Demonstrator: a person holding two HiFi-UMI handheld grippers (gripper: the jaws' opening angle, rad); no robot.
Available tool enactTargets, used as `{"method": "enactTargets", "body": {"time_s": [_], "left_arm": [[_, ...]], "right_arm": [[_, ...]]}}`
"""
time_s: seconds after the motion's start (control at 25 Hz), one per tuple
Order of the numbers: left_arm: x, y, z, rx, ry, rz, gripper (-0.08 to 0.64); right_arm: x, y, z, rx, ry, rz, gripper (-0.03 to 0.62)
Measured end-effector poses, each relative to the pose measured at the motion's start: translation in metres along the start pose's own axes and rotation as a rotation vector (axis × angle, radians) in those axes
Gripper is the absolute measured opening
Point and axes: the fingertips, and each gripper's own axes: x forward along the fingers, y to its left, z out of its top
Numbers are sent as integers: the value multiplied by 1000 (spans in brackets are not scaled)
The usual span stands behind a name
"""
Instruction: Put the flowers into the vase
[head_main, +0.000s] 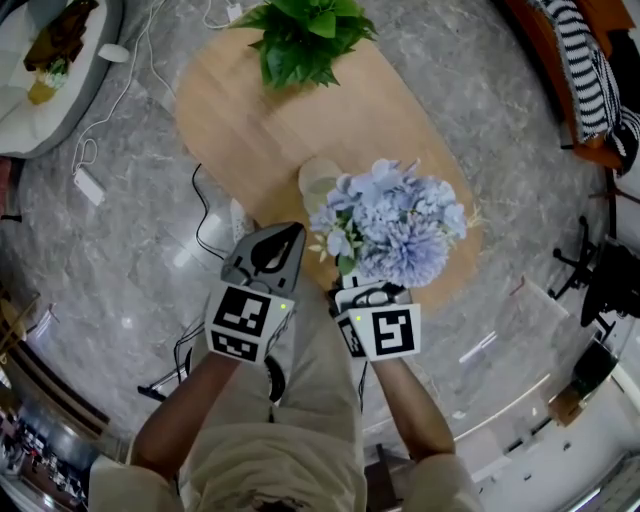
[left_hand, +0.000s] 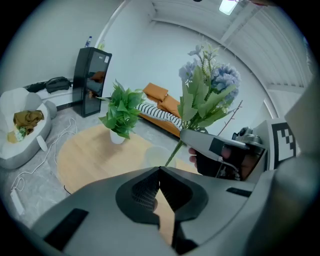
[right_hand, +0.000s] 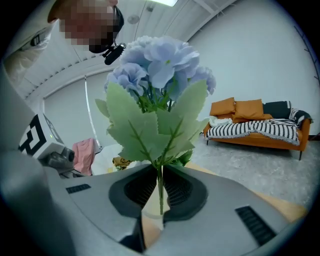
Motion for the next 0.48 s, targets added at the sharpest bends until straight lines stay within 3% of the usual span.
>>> {"method": "enactTargets", "body": {"time_s": [0.48], "left_arm": [[-5, 4, -6, -1, 11, -10, 8]], "right_arm": [[2, 0, -37, -32, 95, -35, 28]]}}
